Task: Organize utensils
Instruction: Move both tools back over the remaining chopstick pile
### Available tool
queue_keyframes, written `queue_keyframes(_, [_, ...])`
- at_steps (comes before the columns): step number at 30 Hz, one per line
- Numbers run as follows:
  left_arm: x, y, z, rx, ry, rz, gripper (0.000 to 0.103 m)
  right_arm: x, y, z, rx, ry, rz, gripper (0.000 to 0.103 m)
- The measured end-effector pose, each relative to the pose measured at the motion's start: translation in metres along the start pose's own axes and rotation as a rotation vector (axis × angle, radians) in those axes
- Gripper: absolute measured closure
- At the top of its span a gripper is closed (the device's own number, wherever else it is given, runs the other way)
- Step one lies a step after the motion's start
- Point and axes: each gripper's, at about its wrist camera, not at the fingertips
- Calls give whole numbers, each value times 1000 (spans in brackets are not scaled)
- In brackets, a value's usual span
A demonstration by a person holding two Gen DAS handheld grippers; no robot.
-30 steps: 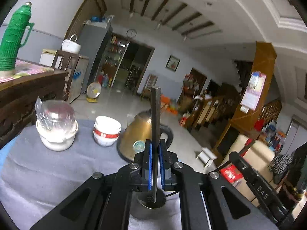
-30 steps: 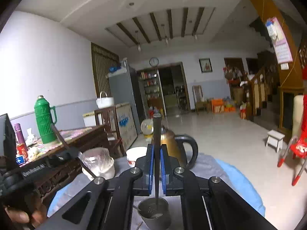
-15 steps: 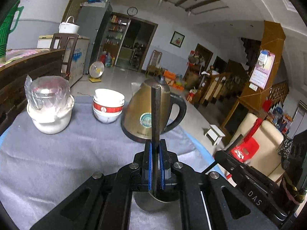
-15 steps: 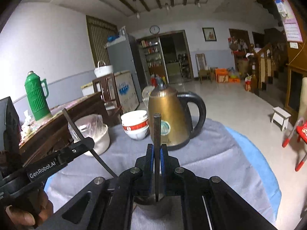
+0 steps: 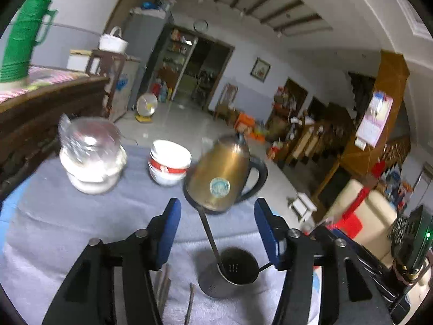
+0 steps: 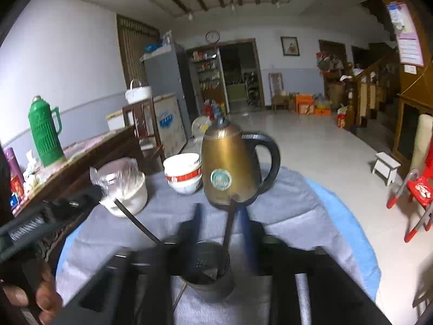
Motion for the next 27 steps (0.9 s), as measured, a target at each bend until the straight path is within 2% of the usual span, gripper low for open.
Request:
queue_keyframes(1, [-10,-2,1,-2,-1,-17,38,-10,-1,-2,12,1,-30,21])
queue_keyframes(5, [-56,-5,12,-1,-34,-89,25,-44,2,-9,37,10,-61,21])
queue_keyframes(6, [-68,0,17,4,-52,-99,21,-51,6,-11,47,9,-56,21])
queue_keyframes(9, [-83,15,34,9,-123,-78,21,-59,27,-14,60,1,5,21])
queue_keyframes(11, [-86,36,52,4,-183,-14,21,-53,47,-12,50,-7,87,21])
queue_keyframes(14, [-83,69,75,3,-257,84,21,-26,94,-5,5,-16,298,21])
queue_keyframes(17, [-78,104,98,-20,-337,206,21,-5,136,0,-1,-53,467,21])
queue_keyframes(20, [-75,133,115,-65,-364,292,21,3,161,1,11,-76,543,25])
queue_keyframes(22, [-75,146,122,-79,-383,328,21,8,170,7,-5,-98,586,39])
queue_keyframes(24, [-76,155,127,-91,-388,352,21,10,172,16,-30,-117,597,45])
queue_keyframes(27, [-76,165,134,-113,-395,374,21,13,170,27,-49,-133,599,45])
Point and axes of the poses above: each gripper's, at about its wrist camera, not at the fingertips, and x roughly the way its jaws point, z to its left, y to its underside, and after that the axes turned 11 degrees about y, right-handed
